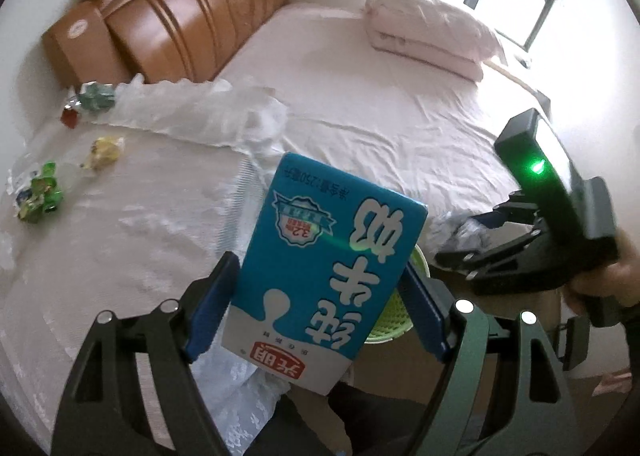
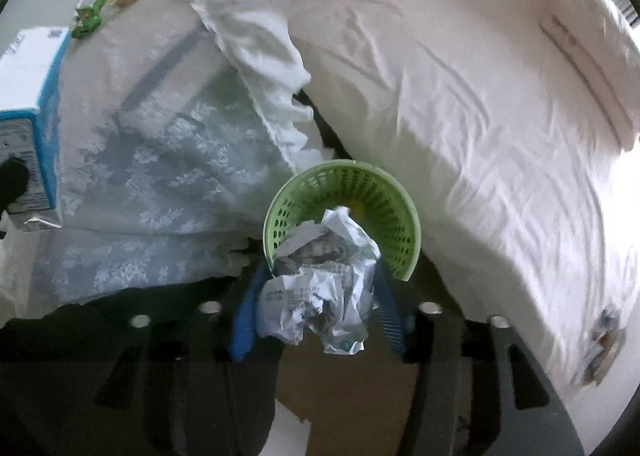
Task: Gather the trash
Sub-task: 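Drop the paper from the right tool while the left tool drops the carton into the wastebasket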
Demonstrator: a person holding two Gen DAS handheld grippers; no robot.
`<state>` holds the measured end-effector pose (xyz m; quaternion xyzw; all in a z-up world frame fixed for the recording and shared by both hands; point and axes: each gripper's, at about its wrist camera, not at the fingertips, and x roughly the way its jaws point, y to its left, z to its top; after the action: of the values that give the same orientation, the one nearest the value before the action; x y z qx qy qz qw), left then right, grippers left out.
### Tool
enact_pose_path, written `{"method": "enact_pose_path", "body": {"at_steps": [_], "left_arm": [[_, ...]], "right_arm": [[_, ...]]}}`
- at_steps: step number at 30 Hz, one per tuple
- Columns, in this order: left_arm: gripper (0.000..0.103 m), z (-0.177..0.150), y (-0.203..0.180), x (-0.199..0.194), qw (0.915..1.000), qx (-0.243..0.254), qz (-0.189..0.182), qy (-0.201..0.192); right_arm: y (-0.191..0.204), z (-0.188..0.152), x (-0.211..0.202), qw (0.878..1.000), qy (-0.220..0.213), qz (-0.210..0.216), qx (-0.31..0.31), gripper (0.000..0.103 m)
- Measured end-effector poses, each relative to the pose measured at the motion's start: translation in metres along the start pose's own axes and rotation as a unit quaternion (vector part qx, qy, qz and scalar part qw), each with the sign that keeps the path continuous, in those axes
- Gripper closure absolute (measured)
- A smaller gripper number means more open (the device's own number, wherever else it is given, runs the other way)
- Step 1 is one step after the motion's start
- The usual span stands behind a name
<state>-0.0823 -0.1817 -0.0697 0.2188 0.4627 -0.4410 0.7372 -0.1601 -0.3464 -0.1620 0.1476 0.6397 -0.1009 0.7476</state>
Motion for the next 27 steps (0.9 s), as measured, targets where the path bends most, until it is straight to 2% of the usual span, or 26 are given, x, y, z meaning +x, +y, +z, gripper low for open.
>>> {"method": "enact_pose_path", "body": {"at_steps": [1, 3, 8, 14, 18, 27], "left_arm": [[0.027, 0.001, -0.005, 0.003, 1.0, 0.005, 0.001, 0.004], [0.027, 0.002, -0.012, 0.008, 0.9998, 0.013, 0.007, 0.01], [0.027, 0.004, -0.029, 0.019, 0.9992, 0.03, 0.005, 0.025], [0.027, 0.011, -0.055, 0.031, 0.9974, 0.064, 0.004, 0.034], [0.027, 0.019, -0.075, 0.041, 0.9951, 0.087, -0.016, 0.043], [0.026, 0.028, -0.112, 0.056, 0.9894, 0.129, -0.033, 0.059]], "right_arm": [[-0.004, -0.002, 0.002, 1.0, -0.002, -0.003, 0.002, 0.018], [-0.011, -0.01, 0.009, 1.0, -0.01, -0.013, 0.007, 0.011], [-0.034, -0.021, 0.019, 0.999, -0.011, 0.005, 0.038, 0.006], [-0.067, -0.043, 0.012, 0.997, -0.02, -0.007, 0.076, 0.004], [-0.088, -0.06, 0.004, 0.994, -0.028, 0.001, 0.109, 0.003], [-0.111, -0.086, 0.004, 0.99, -0.028, -0.002, 0.141, 0.003]]}}
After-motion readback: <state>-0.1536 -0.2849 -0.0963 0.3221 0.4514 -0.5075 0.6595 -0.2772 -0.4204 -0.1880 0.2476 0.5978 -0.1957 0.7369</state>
